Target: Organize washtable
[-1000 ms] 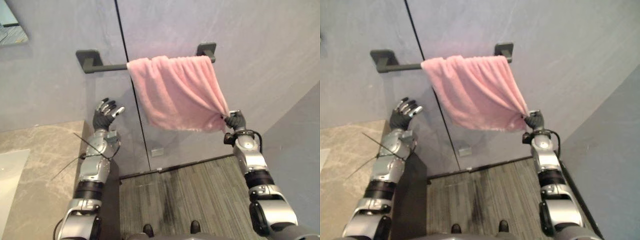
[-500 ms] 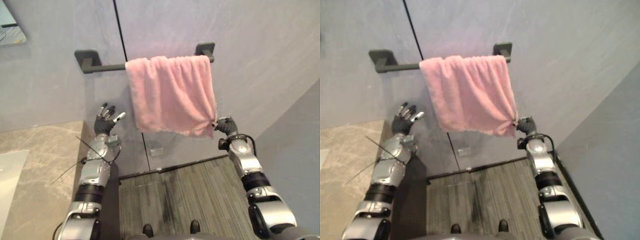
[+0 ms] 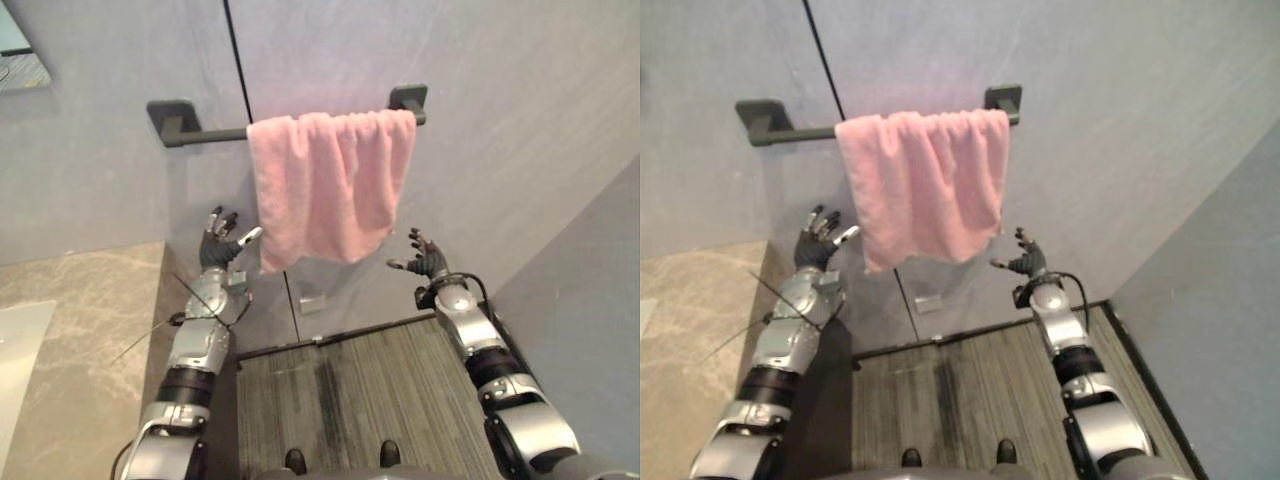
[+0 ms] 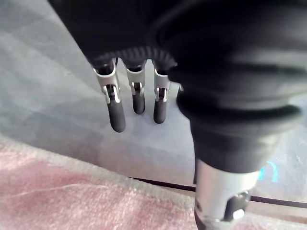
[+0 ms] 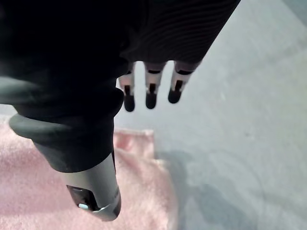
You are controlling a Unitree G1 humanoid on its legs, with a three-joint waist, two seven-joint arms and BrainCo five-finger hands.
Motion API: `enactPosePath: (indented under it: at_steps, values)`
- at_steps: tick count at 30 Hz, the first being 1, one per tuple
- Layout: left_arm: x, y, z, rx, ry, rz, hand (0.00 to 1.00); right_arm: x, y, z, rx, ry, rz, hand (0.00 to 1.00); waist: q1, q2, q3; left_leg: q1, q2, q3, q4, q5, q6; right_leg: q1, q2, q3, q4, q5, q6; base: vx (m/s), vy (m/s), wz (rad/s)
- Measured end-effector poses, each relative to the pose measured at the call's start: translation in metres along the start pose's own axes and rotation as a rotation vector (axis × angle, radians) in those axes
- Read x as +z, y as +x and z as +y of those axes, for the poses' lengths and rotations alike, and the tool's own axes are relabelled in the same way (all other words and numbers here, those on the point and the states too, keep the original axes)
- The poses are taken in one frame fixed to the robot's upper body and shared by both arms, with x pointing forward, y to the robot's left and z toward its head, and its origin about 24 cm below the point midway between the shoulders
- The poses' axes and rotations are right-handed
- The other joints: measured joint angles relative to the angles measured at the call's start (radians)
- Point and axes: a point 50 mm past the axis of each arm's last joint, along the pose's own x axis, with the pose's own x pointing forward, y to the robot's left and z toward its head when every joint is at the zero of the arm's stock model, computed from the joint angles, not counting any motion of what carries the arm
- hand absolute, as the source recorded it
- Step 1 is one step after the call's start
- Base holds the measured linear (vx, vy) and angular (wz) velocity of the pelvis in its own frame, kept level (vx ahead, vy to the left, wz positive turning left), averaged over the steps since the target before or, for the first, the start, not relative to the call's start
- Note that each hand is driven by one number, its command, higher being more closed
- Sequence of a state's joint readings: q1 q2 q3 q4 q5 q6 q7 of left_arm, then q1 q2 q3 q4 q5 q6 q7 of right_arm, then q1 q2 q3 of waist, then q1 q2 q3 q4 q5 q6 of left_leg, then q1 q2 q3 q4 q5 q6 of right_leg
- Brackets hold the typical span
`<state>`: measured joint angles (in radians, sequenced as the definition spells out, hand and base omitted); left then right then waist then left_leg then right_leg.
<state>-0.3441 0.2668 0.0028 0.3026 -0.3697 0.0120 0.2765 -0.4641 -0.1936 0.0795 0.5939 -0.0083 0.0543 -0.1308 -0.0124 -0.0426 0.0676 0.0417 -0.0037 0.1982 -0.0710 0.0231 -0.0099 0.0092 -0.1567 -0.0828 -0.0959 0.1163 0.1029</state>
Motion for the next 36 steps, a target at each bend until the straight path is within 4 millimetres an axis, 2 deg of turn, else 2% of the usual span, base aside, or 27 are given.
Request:
enactPosePath:
  at_steps: [6, 13, 16, 18, 21, 23, 27, 32, 36]
  values:
    - [0.005, 0.002, -0.001, 0.030, 0.052, -0.029, 0.00, -0.021, -0.012, 0.000, -0.025, 0.050, 0.054, 0.00, -0.002, -0.004, 0.002, 0.000, 0.001, 0.004, 0.000, -0.001, 0.000, -0.005, 0.000, 0.004, 0.000, 0.000, 0.000, 0.00, 0.000, -0.01]
    - [0.014, 0.007, -0.005, 0.025, 0.048, -0.058, 0.00, -0.026, -0.019, 0.004, -0.020, 0.071, 0.059, 0.00, -0.005, -0.017, 0.006, 0.000, 0.002, 0.020, 0.000, -0.001, -0.001, -0.014, 0.002, 0.018, -0.001, 0.001, 0.002, 0.00, -0.001, -0.08]
    - [0.023, 0.008, -0.009, 0.015, 0.036, -0.092, 0.00, -0.029, -0.022, 0.010, -0.008, 0.088, 0.069, 0.00, -0.008, -0.025, 0.011, 0.002, 0.002, 0.027, 0.000, -0.002, -0.001, -0.016, 0.002, 0.028, -0.001, 0.002, 0.003, -0.01, -0.011, -0.07]
    - [0.037, 0.003, -0.018, -0.009, 0.000, -0.154, 0.00, -0.030, -0.026, 0.012, -0.004, 0.100, 0.060, 0.00, -0.011, -0.031, 0.015, 0.002, 0.002, 0.027, 0.000, -0.003, -0.001, -0.016, 0.002, 0.028, -0.001, 0.002, 0.003, 0.00, 0.000, 0.00]
    - [0.048, -0.016, -0.026, -0.028, -0.055, -0.230, 0.00, -0.022, -0.031, 0.014, -0.001, 0.116, 0.013, 0.00, -0.015, -0.031, 0.015, 0.003, 0.002, 0.028, 0.000, -0.006, -0.001, -0.016, 0.001, 0.029, -0.001, 0.002, 0.003, 0.00, 0.000, 0.00]
    - [0.045, -0.028, -0.029, -0.040, -0.088, -0.237, 0.00, -0.016, -0.032, 0.015, 0.018, 0.124, -0.016, 0.00, -0.012, -0.031, 0.015, 0.004, 0.002, 0.028, 0.000, -0.007, -0.001, -0.015, 0.001, 0.029, -0.001, 0.002, 0.003, 0.00, 0.000, 0.00]
    - [0.033, -0.038, -0.027, -0.062, -0.109, -0.199, 0.00, -0.003, -0.033, 0.022, 0.086, 0.137, -0.073, 0.00, 0.000, -0.029, 0.015, 0.006, 0.003, 0.025, 0.001, -0.009, -0.006, -0.011, 0.002, 0.025, -0.001, 0.002, 0.004, -0.01, -0.010, 0.02]
    - [0.039, -0.050, -0.037, -0.210, -0.190, -0.224, 0.00, 0.012, -0.036, 0.030, 0.181, 0.160, -0.157, 0.00, 0.003, -0.023, 0.014, 0.009, -0.003, 0.008, 0.000, -0.006, -0.001, -0.001, -0.003, 0.003, 0.007, -0.004, 0.009, -0.02, -0.010, 0.12]
    - [0.051, -0.058, -0.050, -0.387, -0.202, -0.266, 0.00, 0.026, -0.033, 0.040, 0.302, 0.048, -0.208, 0.00, 0.008, -0.018, 0.014, 0.010, -0.003, 0.004, 0.000, -0.008, -0.004, 0.003, -0.003, 0.000, 0.005, -0.004, 0.009, -0.01, -0.008, 0.02]
